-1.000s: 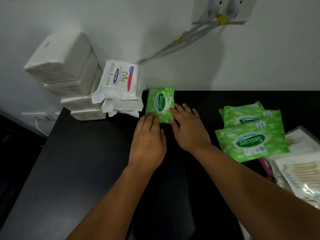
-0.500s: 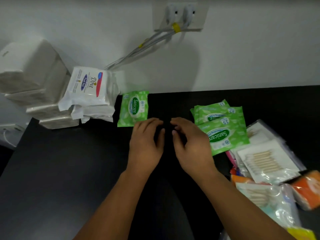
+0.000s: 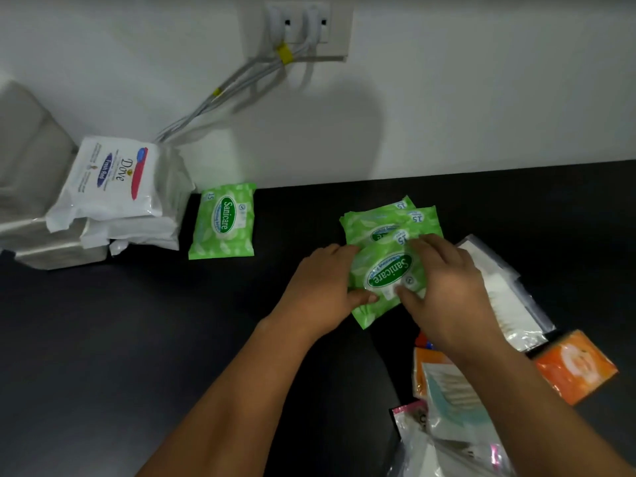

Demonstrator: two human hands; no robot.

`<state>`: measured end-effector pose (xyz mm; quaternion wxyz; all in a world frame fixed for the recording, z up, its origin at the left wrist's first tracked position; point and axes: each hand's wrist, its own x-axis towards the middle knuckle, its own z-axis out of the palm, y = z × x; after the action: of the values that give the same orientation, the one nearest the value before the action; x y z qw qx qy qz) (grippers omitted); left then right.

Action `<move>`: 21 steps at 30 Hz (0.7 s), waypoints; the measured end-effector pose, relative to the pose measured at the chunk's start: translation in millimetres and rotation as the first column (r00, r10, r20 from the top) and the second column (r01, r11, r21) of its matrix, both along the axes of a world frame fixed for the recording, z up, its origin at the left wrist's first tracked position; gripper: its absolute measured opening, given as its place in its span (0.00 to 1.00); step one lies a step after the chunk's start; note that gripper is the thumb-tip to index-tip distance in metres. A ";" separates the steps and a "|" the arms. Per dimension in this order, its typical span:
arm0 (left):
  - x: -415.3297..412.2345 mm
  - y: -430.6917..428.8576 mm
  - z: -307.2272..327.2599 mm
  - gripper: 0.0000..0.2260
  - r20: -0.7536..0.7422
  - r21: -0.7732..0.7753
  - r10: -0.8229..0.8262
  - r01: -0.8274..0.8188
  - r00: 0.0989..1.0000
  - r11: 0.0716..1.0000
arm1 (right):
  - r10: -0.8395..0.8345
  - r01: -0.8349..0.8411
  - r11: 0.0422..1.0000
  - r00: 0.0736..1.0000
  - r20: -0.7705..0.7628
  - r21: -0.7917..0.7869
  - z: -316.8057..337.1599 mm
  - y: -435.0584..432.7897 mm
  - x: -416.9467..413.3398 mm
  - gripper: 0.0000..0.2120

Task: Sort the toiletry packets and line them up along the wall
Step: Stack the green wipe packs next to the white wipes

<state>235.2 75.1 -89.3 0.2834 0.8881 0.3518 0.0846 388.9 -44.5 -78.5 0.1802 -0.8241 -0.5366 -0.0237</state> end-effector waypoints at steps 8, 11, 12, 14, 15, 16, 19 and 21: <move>-27.3 7.5 20.4 0.08 0.371 -0.280 0.289 -0.190 0.882 0.941 | 0.002 0.039 0.971 0.985 -0.170 0.234 17.7 25.8 -24.1 0.27; -43.4 17.0 27.9 0.07 0.512 -0.324 0.448 -0.319 0.733 0.891 | 0.043 0.101 0.944 0.906 -0.422 0.314 25.2 54.4 -52.9 0.27; -48.6 21.4 29.2 0.07 0.537 -0.364 0.500 -0.347 0.680 0.864 | 0.058 0.126 0.944 0.847 -0.528 0.304 27.0 66.4 -63.0 0.26; -58.9 30.2 28.8 0.09 0.552 -0.421 0.579 -0.400 0.600 0.814 | 0.074 0.143 0.958 0.713 -0.698 0.248 26.9 91.1 -81.6 0.21; -63.3 34.5 26.7 0.10 0.557 -0.430 0.606 -0.428 0.567 0.795 | 0.085 0.132 0.965 0.657 -0.749 0.226 23.5 103.6 -89.1 0.16; -67.7 38.4 23.5 0.12 0.561 -0.435 0.634 -0.463 0.531 0.772 | 0.091 0.115 0.972 0.615 -0.783 0.204 19.6 115.0 -96.4 0.10; -80.6 44.2 13.6 0.16 0.574 -0.402 0.696 -0.592 0.431 0.698 | 0.080 0.090 0.985 0.523 -0.849 0.149 7.6 143.0 -113.7 0.04; -87.3 44.6 6.6 0.14 0.564 -0.290 0.689 -0.672 0.456 0.681 | 0.059 0.098 0.987 0.504 -0.862 0.125 1.7 156.1 -119.3 0.01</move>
<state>147.9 119.7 -82.7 0.3374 0.5853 0.5601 0.4795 269.6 111.5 -76.8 0.4876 -0.7154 -0.3625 0.3452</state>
